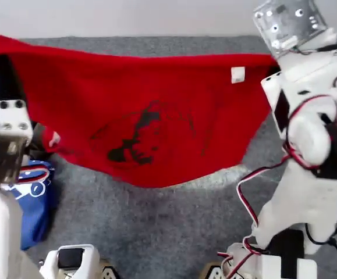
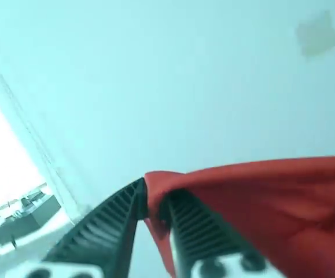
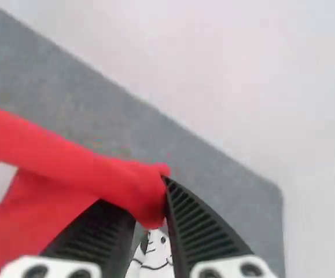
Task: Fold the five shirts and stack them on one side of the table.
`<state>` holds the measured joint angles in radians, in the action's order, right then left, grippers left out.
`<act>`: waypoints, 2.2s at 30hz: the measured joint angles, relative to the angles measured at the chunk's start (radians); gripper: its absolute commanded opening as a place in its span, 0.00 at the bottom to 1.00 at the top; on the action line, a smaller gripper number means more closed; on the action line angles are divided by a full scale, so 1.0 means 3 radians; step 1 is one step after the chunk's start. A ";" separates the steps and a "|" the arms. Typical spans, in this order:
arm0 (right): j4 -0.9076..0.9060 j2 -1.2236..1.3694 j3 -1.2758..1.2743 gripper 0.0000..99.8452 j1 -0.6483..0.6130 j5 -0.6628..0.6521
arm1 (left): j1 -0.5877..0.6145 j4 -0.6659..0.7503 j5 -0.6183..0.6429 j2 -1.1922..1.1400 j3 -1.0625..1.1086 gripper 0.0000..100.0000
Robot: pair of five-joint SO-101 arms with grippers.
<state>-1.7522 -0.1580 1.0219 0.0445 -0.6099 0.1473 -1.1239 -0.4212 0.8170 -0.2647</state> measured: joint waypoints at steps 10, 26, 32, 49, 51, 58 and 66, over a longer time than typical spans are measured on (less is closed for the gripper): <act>-0.0010 -0.0358 0.0404 0.01 0.0000 0.0072 | 0.0000 0.0348 -0.0368 0.0036 -0.0378 0.01; -0.0010 -0.1867 -0.0849 0.01 0.0118 -0.0338 | 0.0000 -0.0527 -0.0389 0.0046 -0.1202 0.01; 0.0015 -0.1974 -0.1765 0.01 0.0215 -0.0481 | -0.0046 -0.0793 -0.0389 0.0031 -0.1023 0.01; 0.2665 -0.1892 -0.5227 0.01 0.0000 -0.0491 | -0.0491 0.0808 -0.0389 -0.0864 0.2020 0.01; 0.3028 -0.1775 -0.5340 0.01 0.0005 -0.0491 | -0.0491 0.1130 -0.0389 -0.0997 0.2148 0.01; 0.4219 -0.1100 -0.5355 0.01 -0.0005 -0.0511 | -0.0378 0.2128 -0.0389 -0.1534 0.2179 0.01; 0.5130 -0.0230 -0.5201 0.01 -0.0005 -0.0511 | -0.0271 0.2982 -0.0762 -0.2041 0.2184 0.01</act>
<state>-0.2133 -0.2271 -0.5386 0.0430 -0.7633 0.0660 -0.2294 -0.6498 0.2048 0.3905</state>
